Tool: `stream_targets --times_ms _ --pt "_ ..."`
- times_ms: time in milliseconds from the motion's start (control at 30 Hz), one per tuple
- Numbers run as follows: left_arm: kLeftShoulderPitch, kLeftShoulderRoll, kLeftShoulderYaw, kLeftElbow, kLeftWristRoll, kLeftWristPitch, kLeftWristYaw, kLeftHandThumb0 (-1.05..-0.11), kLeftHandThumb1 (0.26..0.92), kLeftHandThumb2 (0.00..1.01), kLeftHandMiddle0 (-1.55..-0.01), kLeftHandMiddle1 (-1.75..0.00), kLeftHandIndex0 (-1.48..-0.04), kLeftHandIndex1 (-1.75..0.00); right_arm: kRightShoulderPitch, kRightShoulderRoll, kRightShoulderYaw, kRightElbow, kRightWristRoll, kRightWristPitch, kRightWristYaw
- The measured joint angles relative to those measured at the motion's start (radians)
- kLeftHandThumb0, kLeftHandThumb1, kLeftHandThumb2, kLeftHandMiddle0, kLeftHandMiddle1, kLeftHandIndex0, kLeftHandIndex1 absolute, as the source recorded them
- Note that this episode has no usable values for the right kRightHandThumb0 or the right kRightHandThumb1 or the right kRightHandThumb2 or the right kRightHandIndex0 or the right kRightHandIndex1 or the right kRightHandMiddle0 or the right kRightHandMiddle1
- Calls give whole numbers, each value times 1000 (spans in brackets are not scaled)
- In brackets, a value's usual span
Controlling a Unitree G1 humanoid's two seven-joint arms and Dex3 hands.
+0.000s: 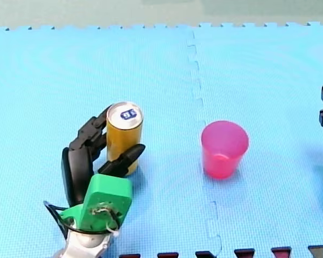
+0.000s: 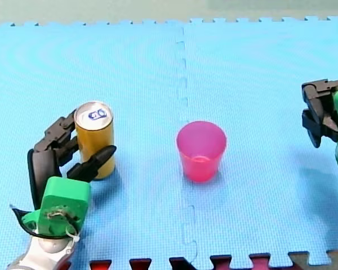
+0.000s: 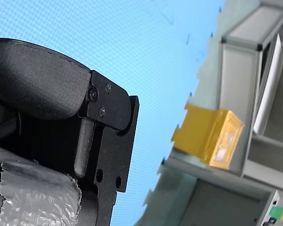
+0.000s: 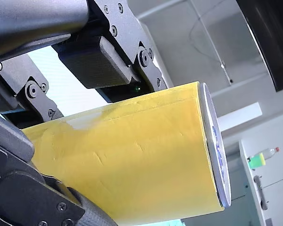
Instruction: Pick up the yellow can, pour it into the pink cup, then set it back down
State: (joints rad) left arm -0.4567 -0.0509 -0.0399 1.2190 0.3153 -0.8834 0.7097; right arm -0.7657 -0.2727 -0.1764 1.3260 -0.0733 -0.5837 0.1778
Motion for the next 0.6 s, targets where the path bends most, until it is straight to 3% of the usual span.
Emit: stream_targets --times_ms 600 --pt "-4 -30 61 9 -123 -8 -180 -400 917 1 -1266 -5 -1106 -1 -16 -10 6 1 -19 1 -21"
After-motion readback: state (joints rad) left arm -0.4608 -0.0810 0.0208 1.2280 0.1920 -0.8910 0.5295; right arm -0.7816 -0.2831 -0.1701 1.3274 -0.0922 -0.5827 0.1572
